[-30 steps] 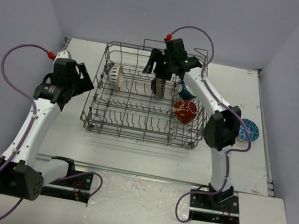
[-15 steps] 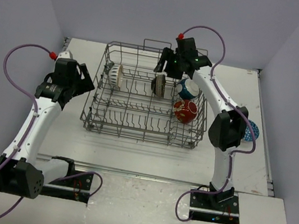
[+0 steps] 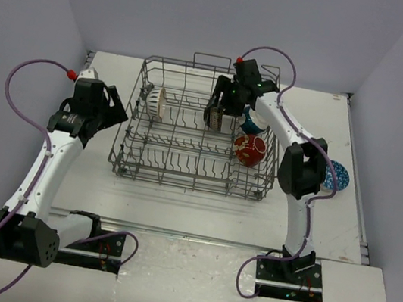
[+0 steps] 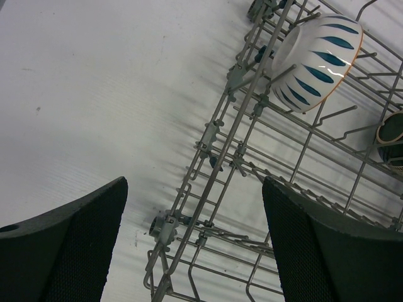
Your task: Unload the bowls from the dish rack
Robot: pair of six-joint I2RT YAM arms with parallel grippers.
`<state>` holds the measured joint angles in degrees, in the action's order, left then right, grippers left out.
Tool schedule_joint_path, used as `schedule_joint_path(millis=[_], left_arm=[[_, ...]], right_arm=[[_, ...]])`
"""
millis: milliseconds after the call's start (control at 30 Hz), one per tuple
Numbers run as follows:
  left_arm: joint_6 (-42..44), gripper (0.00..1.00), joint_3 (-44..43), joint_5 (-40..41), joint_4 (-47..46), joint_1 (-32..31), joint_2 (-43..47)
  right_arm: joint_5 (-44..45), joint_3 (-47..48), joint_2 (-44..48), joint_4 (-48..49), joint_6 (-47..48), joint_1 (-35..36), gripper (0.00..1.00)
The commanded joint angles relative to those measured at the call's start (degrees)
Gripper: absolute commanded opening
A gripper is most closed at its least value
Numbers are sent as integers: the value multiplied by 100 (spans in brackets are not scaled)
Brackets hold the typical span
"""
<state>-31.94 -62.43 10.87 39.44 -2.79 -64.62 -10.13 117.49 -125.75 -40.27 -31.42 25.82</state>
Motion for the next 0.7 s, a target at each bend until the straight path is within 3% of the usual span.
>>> schedule_joint_path(millis=[0, 433, 667], left_arm=[[4, 87, -32, -33, -235, -38, 11], [4, 87, 21, 11, -191, -38, 99], [30, 87, 65, 64, -121, -38, 178]], right_arm=[[-243, 28, -54, 265, 75, 10, 70], [-674, -42, -125, 705, -171, -51, 55], [-719, -287, -107, 942, -400, -78, 52]])
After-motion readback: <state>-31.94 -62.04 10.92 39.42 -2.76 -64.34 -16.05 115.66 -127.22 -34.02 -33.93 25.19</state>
